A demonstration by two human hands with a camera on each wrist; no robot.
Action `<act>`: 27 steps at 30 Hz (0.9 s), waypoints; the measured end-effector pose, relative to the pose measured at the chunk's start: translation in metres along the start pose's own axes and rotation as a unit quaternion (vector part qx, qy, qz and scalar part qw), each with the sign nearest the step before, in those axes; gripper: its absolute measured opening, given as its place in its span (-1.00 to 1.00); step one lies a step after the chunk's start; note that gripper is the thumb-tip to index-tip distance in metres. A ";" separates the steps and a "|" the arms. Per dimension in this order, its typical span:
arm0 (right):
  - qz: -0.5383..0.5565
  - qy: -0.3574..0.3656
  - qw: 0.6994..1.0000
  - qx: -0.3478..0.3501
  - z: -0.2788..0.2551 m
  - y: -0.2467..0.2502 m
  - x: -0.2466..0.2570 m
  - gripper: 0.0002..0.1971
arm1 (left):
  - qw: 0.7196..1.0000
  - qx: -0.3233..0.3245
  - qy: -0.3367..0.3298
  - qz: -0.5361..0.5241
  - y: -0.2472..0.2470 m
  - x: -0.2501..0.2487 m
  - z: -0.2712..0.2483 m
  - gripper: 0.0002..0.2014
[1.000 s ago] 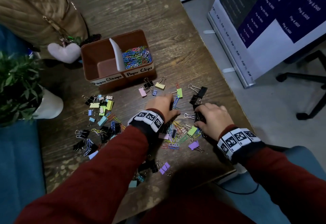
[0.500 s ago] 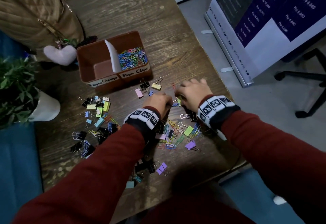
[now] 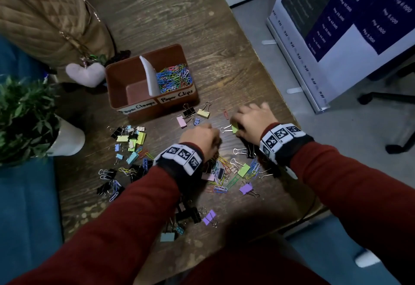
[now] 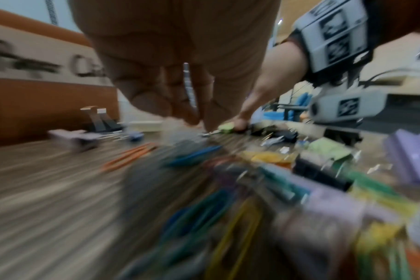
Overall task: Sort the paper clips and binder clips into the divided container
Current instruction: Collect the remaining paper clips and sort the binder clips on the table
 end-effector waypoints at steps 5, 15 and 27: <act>0.116 -0.072 0.990 -0.026 -0.021 0.016 -0.030 -0.66 | 0.996 0.046 -0.071 -0.007 -0.005 -0.041 0.015 -0.71; 0.023 -0.012 0.999 0.023 -0.049 -0.013 -0.013 -0.34 | 0.995 0.087 -0.054 0.013 -0.018 -0.045 0.026 -0.77; 0.198 -0.039 0.979 0.013 -0.037 -0.010 -0.033 -0.66 | 0.993 0.000 -0.010 -0.119 0.001 -0.023 0.012 -0.96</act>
Point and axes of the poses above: each hand's wrist, its own z-axis towards the middle knuckle, its own y-axis out of the back of the hand, x = y × z, the point moved 7 cm from there along z, towards the middle knuckle, and after that the axes turned 2 degrees about y, right-handed, at the moved point
